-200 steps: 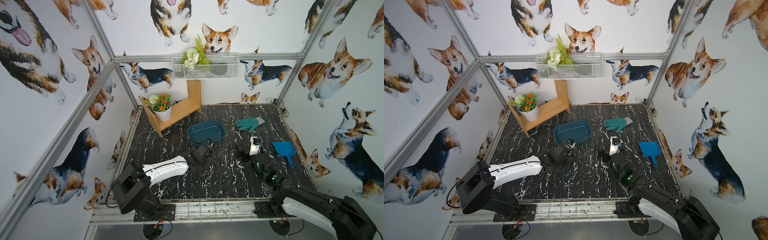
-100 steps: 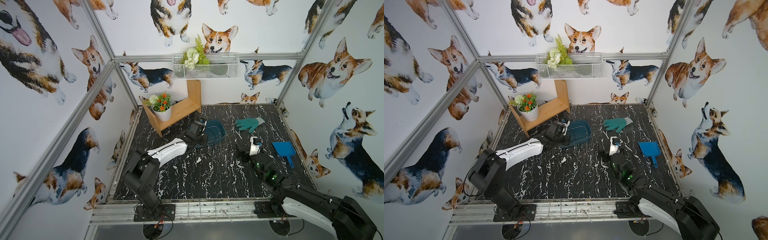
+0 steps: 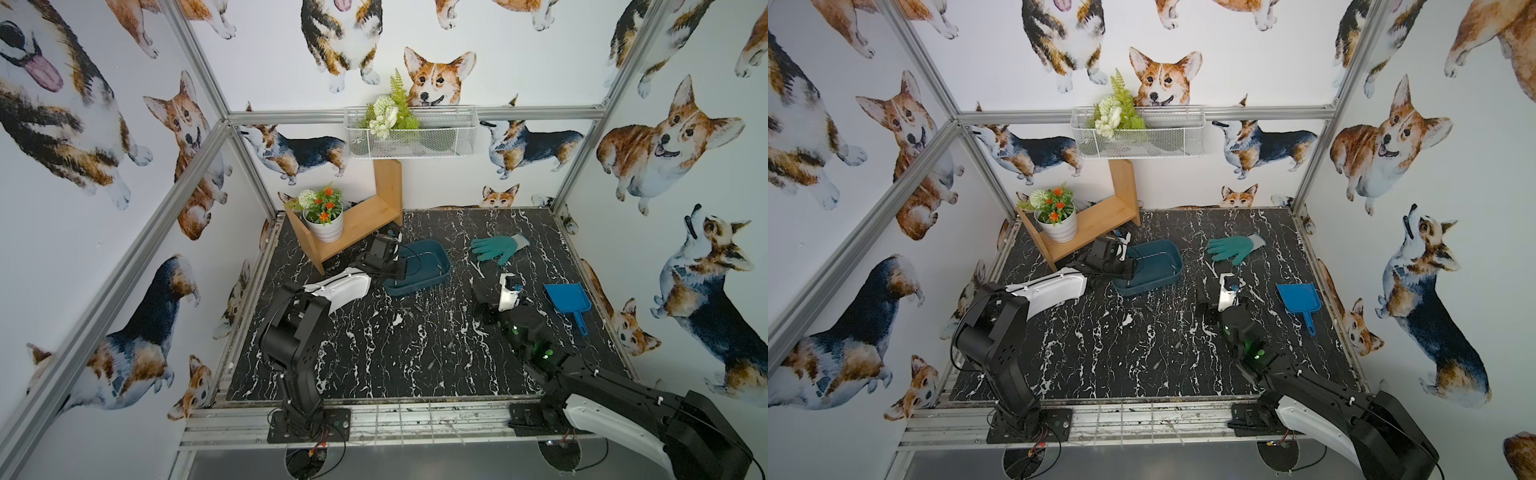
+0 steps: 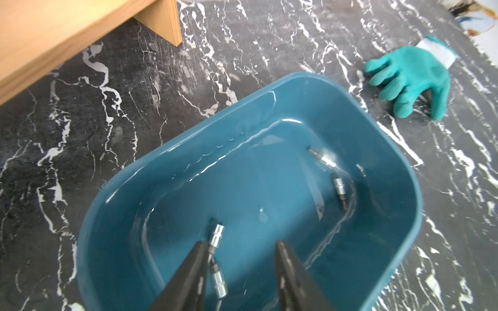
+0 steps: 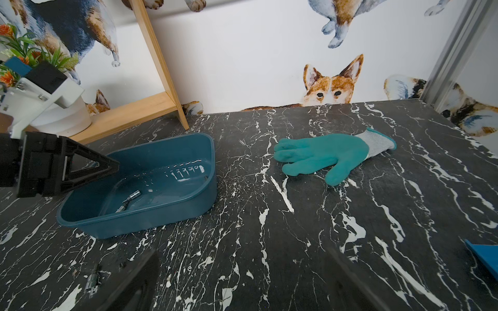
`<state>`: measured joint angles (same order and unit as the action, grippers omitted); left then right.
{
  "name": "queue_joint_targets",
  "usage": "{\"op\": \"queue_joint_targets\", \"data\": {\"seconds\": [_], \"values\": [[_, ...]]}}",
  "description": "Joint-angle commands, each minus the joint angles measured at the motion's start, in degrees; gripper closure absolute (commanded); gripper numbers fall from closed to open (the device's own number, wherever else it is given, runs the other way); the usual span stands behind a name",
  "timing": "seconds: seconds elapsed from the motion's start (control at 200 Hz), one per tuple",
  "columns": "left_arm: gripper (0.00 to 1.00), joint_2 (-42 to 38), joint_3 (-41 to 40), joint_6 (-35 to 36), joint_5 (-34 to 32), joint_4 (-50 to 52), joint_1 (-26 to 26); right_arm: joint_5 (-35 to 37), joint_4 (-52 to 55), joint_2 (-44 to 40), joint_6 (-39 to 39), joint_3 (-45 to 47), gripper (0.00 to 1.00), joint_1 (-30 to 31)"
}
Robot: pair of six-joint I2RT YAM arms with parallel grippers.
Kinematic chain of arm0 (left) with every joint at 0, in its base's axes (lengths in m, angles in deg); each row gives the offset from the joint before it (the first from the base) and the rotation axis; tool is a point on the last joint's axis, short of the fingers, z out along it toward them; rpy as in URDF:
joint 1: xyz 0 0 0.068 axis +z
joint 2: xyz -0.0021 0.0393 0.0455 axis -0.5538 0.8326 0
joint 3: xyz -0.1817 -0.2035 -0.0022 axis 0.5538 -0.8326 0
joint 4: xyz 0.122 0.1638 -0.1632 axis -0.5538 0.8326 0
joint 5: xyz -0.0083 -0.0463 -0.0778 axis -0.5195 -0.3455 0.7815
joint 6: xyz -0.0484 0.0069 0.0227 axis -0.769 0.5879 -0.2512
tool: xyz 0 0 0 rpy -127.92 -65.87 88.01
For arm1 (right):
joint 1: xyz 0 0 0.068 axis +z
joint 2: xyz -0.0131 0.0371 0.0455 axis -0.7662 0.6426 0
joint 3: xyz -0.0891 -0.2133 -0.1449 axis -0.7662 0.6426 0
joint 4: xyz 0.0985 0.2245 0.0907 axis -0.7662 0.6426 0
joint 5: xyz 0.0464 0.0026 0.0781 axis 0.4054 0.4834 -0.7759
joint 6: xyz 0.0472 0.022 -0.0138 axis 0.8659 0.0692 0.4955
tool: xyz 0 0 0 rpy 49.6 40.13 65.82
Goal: Put the bit on the desktop into the storage box
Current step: Place the screwdriver bit in the storage box, then pick up the screwdriver bit from the center of the board.
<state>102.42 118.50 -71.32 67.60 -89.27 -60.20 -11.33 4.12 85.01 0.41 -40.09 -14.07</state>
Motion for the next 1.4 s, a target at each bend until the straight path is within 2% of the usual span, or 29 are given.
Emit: {"op": "queue_joint_targets", "data": {"seconds": [0.0, 0.16, 0.365, 0.475, 0.591, 0.696, 0.926, 1.241, 1.271, 1.396], "values": [[0.41, -2.7, -1.88, -1.36, 0.24, -3.08, 0.35, -1.11, -1.04, 0.13, -0.4, -0.65, 0.0, -0.08], [0.27, -10.9, -7.7, -3.0, -0.33, -5.06, 0.55, -4.39, 6.36, -0.69, 7.14, -2.2, 0.0, -0.08], [0.06, -23.77, -21.16, -5.99, -3.31, -10.0, 0.55, -9.65, 15.16, -1.2, 17.57, -2.77, 0.05, 0.23], [0.0, -30.25, -29.62, -6.36, -4.23, -13.46, 0.48, -11.98, 20.24, -0.21, 20.9, -4.11, 0.09, 0.91], [0.0, -35.77, -38.54, -5.2, -5.65, -20.59, 0.46, -12.35, 23.95, 1.64, 23.72, -5.7, 0.12, 3.61], [0.0, -38.16, -44.1, -4.2, -7.91, -25.66, 0.53, -9.72, 26.98, 5.18, 26.04, -8.32, 0.15, 8.74], [0.0, -39.96, -43.74, -3.48, -8.19, -23.82, 0.55, -11.14, 35.5, 16.94, 30.19, -15.99, 0.19, 14.54], [0.0, -42.72, -45.31, -3.32, -9.56, -24.63, 0.55, -13.18, 35.6, 20.86, 32.9, -15.75, 0.36, 16.88], [0.0, -42.79, -45.31, -3.34, -9.52, -24.61, 0.55, -13.29, 35.49, 21.09, 32.91, -15.82, 0.41, 16.96], [0.0, -42.19, -45.13, -3.41, -9.34, -24.54, 0.55, -13.64, 35.35, 22.37, 32.81, -16.4, 0.46, 17.38]]}}
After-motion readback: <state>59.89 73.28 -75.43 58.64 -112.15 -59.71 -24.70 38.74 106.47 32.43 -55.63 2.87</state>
